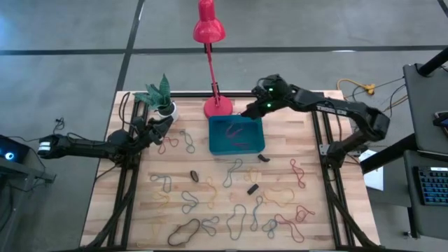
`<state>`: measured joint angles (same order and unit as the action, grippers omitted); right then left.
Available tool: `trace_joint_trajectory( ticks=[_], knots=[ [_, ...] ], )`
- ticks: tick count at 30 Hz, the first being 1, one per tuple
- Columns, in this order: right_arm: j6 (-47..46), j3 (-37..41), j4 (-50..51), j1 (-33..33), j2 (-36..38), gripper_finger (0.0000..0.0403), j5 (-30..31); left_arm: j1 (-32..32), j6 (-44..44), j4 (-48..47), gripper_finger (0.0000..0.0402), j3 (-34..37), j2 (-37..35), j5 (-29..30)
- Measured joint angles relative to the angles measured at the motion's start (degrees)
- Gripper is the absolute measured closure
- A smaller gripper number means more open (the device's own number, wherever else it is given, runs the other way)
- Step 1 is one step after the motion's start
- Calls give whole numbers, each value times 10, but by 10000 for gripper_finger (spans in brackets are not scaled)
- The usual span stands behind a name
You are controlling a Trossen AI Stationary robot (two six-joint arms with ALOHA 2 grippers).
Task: Pick and place rubber bands into bin
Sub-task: Put the red rubber band into the blue bin, then put the black rubber band into the blue bin
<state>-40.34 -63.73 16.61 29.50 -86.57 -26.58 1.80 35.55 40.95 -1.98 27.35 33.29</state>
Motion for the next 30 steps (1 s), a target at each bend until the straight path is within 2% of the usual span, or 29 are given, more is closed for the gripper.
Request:
trace_joint_trajectory(
  ticks=[3,7,10,13,17,23,28,30],
  knots=[
    [26,-30,99,-10,-42,380,18,0,0,0,260,0,0,0],
    [91,-73,211,-39,-92,333,58,0,-3,0,260,0,0,0],
    [150,-98,248,-67,-114,289,105,0,-4,0,260,0,0,0],
    [203,-113,251,-101,-116,251,123,0,-3,0,260,0,0,0],
    [211,-118,289,-148,-91,218,158,0,0,0,260,0,0,-1],
    [170,-102,438,-232,-27,202,308,0,0,0,260,0,0,-15],
    [150,-66,459,-324,9,202,424,0,0,0,260,0,0,-34],
    [150,-47,460,-355,6,202,454,0,1,0,260,0,0,-46]
  ],
)
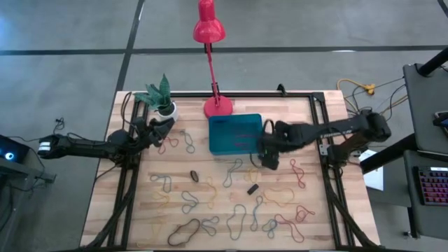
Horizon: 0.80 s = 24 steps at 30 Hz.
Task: Pick and place rubber bands into bin
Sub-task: Put the black rubber band into the blue bin
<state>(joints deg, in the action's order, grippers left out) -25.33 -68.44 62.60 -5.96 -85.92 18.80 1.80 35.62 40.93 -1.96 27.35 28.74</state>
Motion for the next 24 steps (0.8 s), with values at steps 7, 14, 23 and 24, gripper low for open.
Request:
trace_joint_trajectory(
  ticks=[7,14,23,24],
  knots=[
    [-44,62,-2,-57,-16,202,7,0,1,0,260,0,0,-32],
    [-47,96,-5,-68,-16,202,7,0,-3,18,260,1,0,-54],
    [-44,102,-31,-68,-16,202,7,1,-125,-184,260,-90,0,-169],
    [-43,102,-36,-68,-16,202,7,1,-134,-273,260,-120,-1,-180]
  ],
)
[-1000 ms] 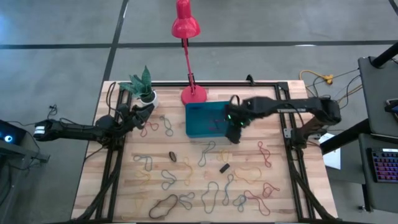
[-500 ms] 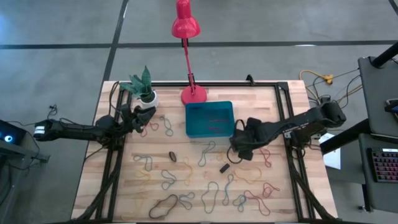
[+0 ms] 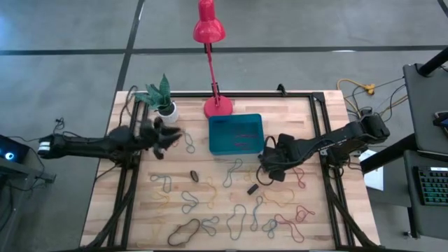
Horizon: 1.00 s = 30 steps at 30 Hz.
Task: Pick and place rubber bands into bin
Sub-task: Put the black rubber band into the blue bin
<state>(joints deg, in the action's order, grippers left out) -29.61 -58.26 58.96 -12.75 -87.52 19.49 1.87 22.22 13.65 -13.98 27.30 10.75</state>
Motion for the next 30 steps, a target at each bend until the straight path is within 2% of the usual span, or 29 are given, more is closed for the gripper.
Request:
trace_joint_trajectory(
  ticks=[2,3,5,7,13,16,18,23,30],
  knots=[
    [0,3,0,0,0,202,1,0,-17,-152,260,-61,11,-15],
    [0,6,0,0,0,202,1,0,-33,-197,260,-86,26,-18],
    [0,12,-9,0,0,202,2,3,-77,-250,260,-131,48,-24],
    [-2,14,-9,0,0,202,2,10,-107,-293,260,-165,67,-57],
    [-6,6,-30,0,0,202,-5,31,-127,-343,260,-211,150,-218],
    [-30,-6,-29,0,0,202,-18,23,-181,-346,260,-211,187,-301],
    [-64,-17,-23,-1,0,202,-33,8,-230,-359,260,-212,212,-328],
    [-100,-44,-21,-17,0,202,-60,-32,-309,-392,260,-211,278,-321],
    [-85,-62,-19,-50,0,202,-46,-84,-372,-393,260,-222,354,-191]
  ],
)
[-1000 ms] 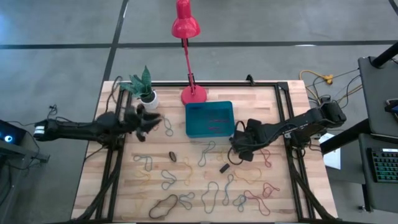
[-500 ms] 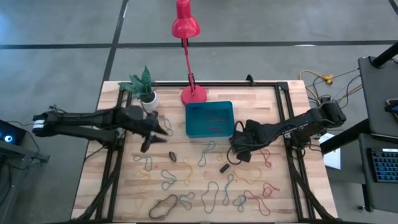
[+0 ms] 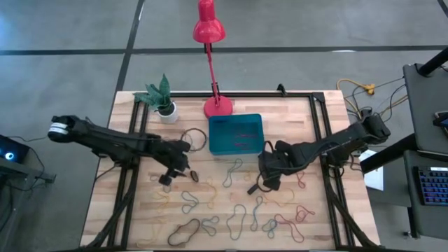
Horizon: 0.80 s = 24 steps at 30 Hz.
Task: Pick and place rubber bands into bin
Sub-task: Put the black rubber band into the blue bin
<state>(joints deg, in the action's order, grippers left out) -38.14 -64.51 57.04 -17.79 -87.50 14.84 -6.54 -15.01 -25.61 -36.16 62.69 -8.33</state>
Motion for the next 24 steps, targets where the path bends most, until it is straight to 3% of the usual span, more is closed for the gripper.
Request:
trace_joint_trajectory(
  ticks=[9,13,24],
  knots=[
    [17,12,7,-18,0,199,2,-7,-111,-16,260,-57,128,41],
    [19,12,8,-18,0,174,2,-12,-136,-44,260,-81,178,47],
    [28,22,11,-17,1,88,35,-25,-160,-51,260,-102,184,53]
  ],
)
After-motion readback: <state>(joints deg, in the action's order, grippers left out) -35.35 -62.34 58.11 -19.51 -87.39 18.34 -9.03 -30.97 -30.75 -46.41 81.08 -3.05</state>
